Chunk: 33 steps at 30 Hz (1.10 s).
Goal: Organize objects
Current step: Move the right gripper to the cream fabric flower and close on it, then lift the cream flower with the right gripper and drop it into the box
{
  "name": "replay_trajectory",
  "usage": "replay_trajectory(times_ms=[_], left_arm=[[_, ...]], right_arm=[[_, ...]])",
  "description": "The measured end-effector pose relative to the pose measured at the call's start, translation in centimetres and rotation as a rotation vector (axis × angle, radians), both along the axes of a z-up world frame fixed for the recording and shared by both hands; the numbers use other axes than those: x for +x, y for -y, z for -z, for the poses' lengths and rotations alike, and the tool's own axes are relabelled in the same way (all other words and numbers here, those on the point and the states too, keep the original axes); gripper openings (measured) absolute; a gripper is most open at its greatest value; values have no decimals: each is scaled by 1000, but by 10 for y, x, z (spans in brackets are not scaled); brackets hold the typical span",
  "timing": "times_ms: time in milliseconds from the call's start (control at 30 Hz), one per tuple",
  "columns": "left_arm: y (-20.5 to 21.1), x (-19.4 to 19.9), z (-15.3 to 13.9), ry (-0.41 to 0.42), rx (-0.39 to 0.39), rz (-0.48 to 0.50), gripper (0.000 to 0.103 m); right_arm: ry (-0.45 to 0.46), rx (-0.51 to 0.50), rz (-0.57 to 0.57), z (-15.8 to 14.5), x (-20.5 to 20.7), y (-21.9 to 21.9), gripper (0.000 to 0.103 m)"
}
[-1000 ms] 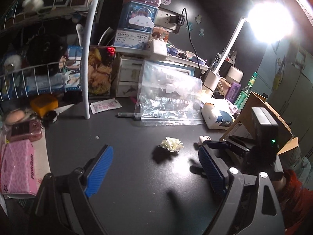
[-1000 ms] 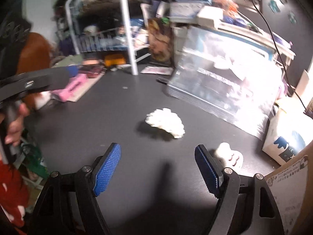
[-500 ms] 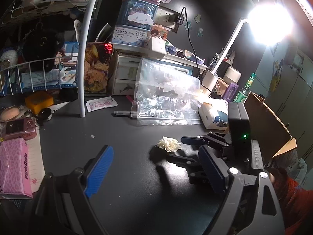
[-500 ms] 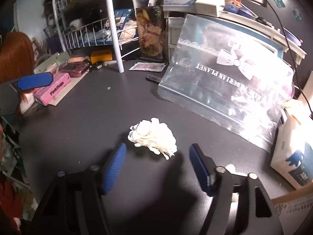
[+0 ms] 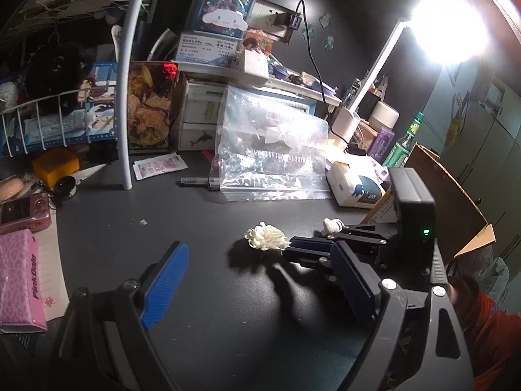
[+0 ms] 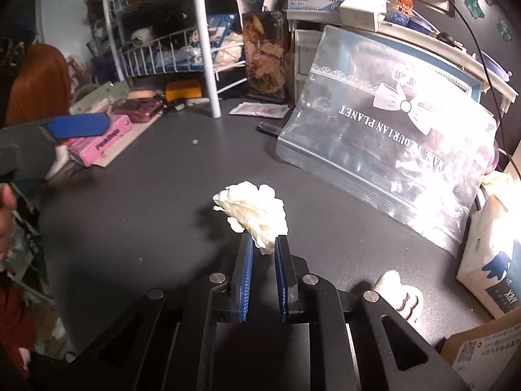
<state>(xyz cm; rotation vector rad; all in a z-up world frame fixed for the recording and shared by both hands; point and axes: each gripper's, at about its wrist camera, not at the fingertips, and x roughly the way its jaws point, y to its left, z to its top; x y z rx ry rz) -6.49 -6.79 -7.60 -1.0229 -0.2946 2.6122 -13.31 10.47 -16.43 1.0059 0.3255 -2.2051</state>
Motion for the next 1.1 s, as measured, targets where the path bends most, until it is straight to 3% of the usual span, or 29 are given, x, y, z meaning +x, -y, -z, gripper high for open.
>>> replay_trajectory(times_ms=[233,300,333,367,400,433,600,667,700,733,967,1100], left_arm=[[-13,-15,18,67,-4,36,87],[-13,-16,20,73,1,37,87],[-12,-16,20,72,4,38,87],[-11,-16,20,70,7,38,87],[-10,-15,18,68,9,38,87],[-8,-15,18,67,10,37,87],[2,-13,17,64,13,15,87],[6,-11,18,66,18,9,87],[8,-11,19,67,20,8,87],[9,-10,19,70,20,7,87],[-1,-11,28,98,42,39,87],[-17,-7,22,93,105,117,87]], right_arm=[[8,-18,-81,-6,22,-3,9],[4,-14,-74,-5,24,-3,14],[-2,-14,-62,-5,23,-3,34],[-10,-17,-48,-6,20,-4,60],[-21,-23,-27,-6,16,-5,68],[-22,-24,-19,-6,13,-5,68],[30,30,-25,5,-13,15,62],[39,56,-28,10,-18,22,44],[21,63,-30,9,-18,24,40],[19,64,-35,8,-17,25,28],[31,23,-68,2,6,17,25],[-8,-26,-111,-20,39,11,25]])
